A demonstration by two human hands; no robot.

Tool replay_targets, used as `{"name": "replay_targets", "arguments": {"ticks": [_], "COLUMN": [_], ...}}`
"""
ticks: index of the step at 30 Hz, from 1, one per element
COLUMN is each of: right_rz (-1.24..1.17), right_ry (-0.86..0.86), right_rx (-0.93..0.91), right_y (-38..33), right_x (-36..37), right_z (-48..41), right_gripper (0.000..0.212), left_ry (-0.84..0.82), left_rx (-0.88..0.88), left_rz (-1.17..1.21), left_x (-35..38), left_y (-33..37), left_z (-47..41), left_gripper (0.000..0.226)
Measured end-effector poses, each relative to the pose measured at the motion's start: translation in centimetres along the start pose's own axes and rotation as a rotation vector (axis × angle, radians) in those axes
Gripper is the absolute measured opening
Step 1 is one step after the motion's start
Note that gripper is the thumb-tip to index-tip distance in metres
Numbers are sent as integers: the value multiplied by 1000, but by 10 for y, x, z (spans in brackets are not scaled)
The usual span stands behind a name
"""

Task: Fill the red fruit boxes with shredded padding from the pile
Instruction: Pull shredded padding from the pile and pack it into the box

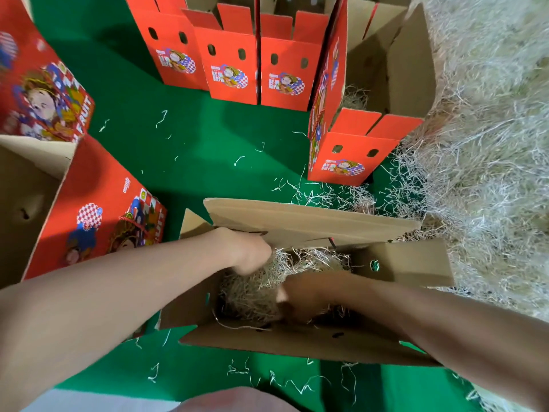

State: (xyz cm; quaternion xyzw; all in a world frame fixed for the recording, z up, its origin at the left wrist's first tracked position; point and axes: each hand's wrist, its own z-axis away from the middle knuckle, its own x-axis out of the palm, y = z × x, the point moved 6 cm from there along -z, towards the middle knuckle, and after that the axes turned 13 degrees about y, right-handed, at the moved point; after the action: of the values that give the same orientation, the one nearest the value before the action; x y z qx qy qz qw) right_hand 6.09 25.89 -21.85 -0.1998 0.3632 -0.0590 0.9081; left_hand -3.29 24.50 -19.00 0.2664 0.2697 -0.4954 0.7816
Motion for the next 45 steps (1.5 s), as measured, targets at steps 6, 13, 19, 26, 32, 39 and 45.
{"name": "replay_targets", "arguments": {"ticks": [6,13,19,26,32,39,45], "right_rz": [77,49,196,173,221,104,156], "right_ry": [0,5,-150,-248,27,55,-27], "right_rx": [209,337,217,182,261,306,319], "right_y": [50,71,65,41,51,72,70], "right_x": [3,0,22,38,8,21,40], "right_z": [10,8,18,17,10,12,15], "right_gripper": [22,39,41,39,33,42,40], "left_ry": [-423,-237,217,17,-282,-322,-158], "left_rx": [106,321,173,159,335,153,87], "left_rz": [81,23,-61,-199,-554,-280,-82], "left_x": [29,35,3,25,52,78,83], "left_y": [15,31,10,31,78,47,42], "left_z": [27,39,19,-16,-35,-76,-79], "left_gripper": [27,18,20,25,30,56,89]}}
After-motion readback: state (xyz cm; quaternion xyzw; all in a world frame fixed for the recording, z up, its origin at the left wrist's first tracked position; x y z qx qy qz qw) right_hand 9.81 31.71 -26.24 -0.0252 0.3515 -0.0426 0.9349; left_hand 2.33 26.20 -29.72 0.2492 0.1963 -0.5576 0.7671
